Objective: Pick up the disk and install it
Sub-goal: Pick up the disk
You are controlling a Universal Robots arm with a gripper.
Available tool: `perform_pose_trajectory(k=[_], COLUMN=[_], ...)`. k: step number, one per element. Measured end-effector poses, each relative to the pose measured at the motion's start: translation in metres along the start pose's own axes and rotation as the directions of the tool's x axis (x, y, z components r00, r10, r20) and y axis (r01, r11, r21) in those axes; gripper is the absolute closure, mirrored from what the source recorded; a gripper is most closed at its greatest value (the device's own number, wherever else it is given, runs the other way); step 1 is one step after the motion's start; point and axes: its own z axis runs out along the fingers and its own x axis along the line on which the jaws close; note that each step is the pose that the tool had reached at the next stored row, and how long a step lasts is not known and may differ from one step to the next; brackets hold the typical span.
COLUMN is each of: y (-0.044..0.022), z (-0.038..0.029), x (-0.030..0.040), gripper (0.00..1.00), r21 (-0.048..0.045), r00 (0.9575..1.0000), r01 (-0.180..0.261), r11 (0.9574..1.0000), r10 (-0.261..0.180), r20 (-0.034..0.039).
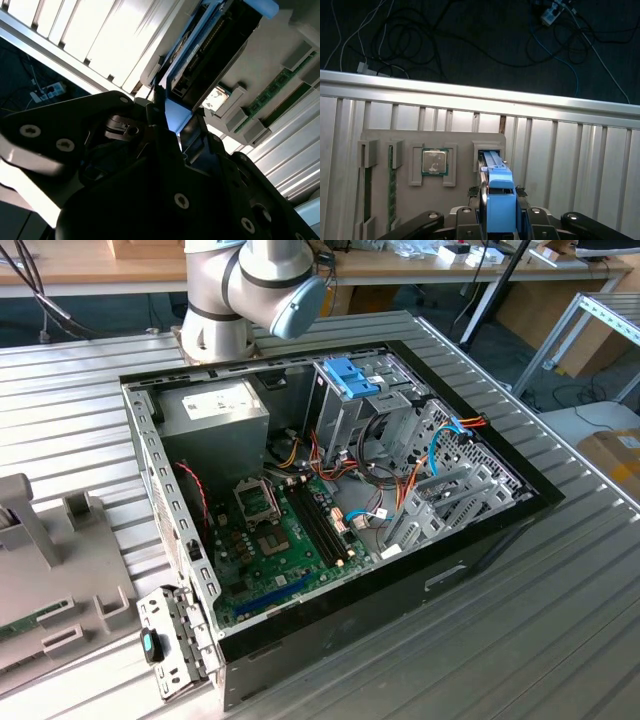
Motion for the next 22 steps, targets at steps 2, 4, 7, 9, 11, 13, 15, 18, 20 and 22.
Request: perform_pose_trajectory(k=[2, 4, 7, 9, 11, 13, 15, 18, 20, 22], y=[0.0000, 0.0000, 0.0000, 0.0000, 0.0000, 0.0001, 0.0001, 0.0001, 0.0001, 0.0001], z=[0.0000, 0.0000, 0.0000, 0.0000, 0.0001, 0.0001, 0.0000, -0.0092, -0.0093, -0.0093], x=[0.0003, 0.0005, 0.0007, 0.0007, 0.0007, 0.0007, 0.0007, 0.0003, 0.0003, 0.0003], gripper=[0.63, 0.63, 0.63, 0.63, 0.63, 0.63, 0.63, 0.63, 0.63, 0.64], r21=[0.0001, 0.0001, 0.0004, 0.0028, 0.0035, 0.0035, 0.0036, 0.0037, 0.0036, 0.0036], r00=[1.0000, 1.0000, 1.0000, 0.9980, 0.9967, 0.9967, 0.9967, 0.9967, 0.9967, 0.9967], r01=[0.000, 0.000, -0.009, -0.064, -0.081, -0.081, -0.081, -0.081, -0.081, -0.081], r11=[1.0000, 1.0000, 1.0000, 0.9980, 0.9967, 0.9967, 0.9967, 0.9967, 0.9967, 0.9967], r10=[0.000, 0.000, 0.009, 0.064, 0.081, 0.081, 0.081, 0.081, 0.081, 0.081], r20=[0.0000, 0.0000, 0.0000, 0.0004, 0.0005, 0.0005, 0.0005, 0.0006, 0.0007, 0.0007])
